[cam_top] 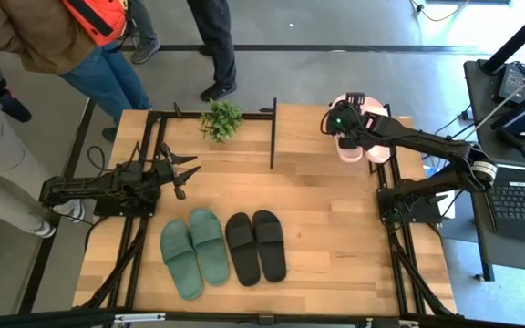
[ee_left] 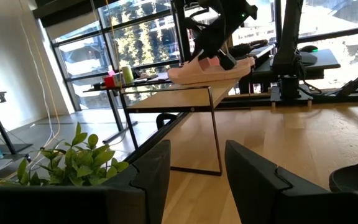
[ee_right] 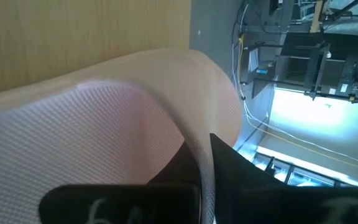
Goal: Pick and place slides into the shelf
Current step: Put the pink slide on the shelf
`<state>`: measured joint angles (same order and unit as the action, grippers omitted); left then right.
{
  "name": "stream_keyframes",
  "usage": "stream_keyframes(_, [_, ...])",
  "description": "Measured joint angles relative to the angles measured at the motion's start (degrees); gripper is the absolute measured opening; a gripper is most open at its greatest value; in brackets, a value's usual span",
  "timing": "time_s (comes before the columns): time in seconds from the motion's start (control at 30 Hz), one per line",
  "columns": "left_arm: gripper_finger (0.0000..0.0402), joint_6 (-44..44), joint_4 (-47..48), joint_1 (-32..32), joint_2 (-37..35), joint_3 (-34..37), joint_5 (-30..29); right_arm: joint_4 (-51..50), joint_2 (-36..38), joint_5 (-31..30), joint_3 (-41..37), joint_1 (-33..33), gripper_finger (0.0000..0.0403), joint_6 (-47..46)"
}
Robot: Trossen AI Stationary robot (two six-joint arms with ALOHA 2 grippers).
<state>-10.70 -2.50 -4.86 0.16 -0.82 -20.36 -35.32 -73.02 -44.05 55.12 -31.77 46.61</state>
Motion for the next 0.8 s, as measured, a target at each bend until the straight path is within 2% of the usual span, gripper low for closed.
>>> stream_keyframes(0.23, [0.0145,0.00,0.00,-0.01,0.00,0.02,0.00,-0.26,-0.06,0.04,0.24,0.00,0.0075,0.00])
stream_keyframes(0.8, [0.0145,0.00,0.00,0.00,0.00,0.00,0.01,-0.56,-0.08,0.61,0.26,0.00,0.0133,-1.16])
